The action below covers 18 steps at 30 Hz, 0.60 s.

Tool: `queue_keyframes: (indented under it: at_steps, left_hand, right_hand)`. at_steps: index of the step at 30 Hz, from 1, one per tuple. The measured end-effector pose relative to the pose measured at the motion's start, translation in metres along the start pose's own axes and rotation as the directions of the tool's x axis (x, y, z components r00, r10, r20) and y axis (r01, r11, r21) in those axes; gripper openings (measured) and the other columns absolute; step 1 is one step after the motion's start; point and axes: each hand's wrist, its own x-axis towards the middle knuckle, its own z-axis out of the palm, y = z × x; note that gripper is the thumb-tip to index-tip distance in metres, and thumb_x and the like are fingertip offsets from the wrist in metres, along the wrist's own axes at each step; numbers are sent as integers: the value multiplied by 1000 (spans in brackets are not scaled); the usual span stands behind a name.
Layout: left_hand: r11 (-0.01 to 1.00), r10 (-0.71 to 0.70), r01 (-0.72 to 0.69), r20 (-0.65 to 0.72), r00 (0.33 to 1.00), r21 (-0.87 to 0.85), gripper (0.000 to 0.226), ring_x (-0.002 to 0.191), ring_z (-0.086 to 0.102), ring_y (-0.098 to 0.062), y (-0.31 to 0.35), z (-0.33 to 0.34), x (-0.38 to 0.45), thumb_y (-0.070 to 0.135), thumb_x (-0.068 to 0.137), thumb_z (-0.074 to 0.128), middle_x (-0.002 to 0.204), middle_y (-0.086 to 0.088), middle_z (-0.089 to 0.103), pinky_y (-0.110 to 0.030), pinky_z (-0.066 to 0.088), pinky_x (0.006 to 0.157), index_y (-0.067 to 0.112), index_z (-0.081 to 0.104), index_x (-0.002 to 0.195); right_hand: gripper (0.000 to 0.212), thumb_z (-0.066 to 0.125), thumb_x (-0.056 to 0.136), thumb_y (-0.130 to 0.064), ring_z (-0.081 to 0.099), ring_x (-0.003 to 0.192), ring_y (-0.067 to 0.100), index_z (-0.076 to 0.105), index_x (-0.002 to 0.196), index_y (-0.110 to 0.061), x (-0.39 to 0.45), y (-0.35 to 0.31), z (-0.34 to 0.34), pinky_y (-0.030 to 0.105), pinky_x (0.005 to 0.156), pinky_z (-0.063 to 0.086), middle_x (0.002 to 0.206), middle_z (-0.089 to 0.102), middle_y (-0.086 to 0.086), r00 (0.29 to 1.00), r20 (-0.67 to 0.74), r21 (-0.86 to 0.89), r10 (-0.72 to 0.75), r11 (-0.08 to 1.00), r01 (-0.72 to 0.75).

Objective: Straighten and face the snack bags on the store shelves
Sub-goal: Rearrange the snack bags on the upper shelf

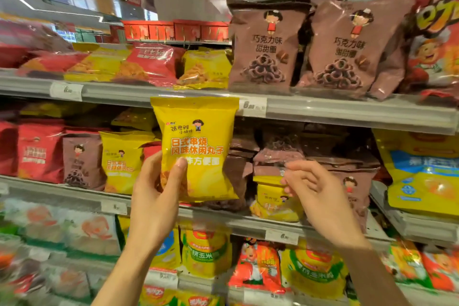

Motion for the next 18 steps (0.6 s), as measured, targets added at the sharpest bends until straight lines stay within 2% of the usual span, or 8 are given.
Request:
queue_keyframes:
  at_steps: [4,8,10,12,14,16,18]
  left_hand:
    - [999,0,1,40,999,-32,37,91,71,-24,-17,-54,26,42,93,62,102,2,75,-39,59,78,19,65,123]
    - [999,17,-13,75,997,-48,47,86,71,-30,-31,-115,65,51,91,66,95,-5,75,-33,56,73,17,65,124]
    - [998,14,-8,98,995,-62,39,85,72,-23,-33,-143,86,47,90,65,93,-2,76,-24,55,70,20,67,118]
    - [997,26,-18,118,993,-71,20,84,72,-7,-34,-165,106,37,92,64,95,9,77,-15,53,70,25,68,109]
    - [997,45,-36,128,991,-72,11,83,70,5,-33,-183,125,30,95,65,95,21,76,-9,50,69,28,69,105]
    - [995,60,-49,122,991,-89,20,87,70,5,-32,-196,141,34,93,65,97,22,75,-9,50,71,25,69,110]
    - [994,73,-63,112,991,-93,30,88,70,1,-29,-204,156,41,89,64,98,20,76,-14,53,73,23,69,113]
  right_hand:
    - [9,68,94,-17,71,83,18,70,101,-23,-13,-7,61,28,78,57,85,74,3,996,-87,-24,6,1000,-8]
    - [10,68,94,-12,67,75,13,69,99,-20,-18,-22,129,18,71,53,80,72,5,987,-159,-24,2,1000,-6]
    - [10,68,94,-12,66,74,13,69,99,-20,-17,-32,161,21,73,53,77,71,5,984,-177,-18,-11,1000,7]
    - [10,67,94,-10,66,75,16,69,99,-19,-15,-44,187,33,77,55,74,70,2,981,-192,-7,-26,1000,25]
    - [12,67,94,-11,62,75,21,71,96,-23,-12,-56,208,41,77,53,76,67,11,980,-195,-28,-50,999,46]
    - [12,68,94,-13,61,74,27,71,95,-25,-7,-71,222,36,75,51,86,67,22,977,-201,-64,-71,996,59]
    - [10,68,94,-16,64,76,29,70,97,-24,0,-85,232,34,74,52,88,69,19,971,-218,-101,-98,992,77]
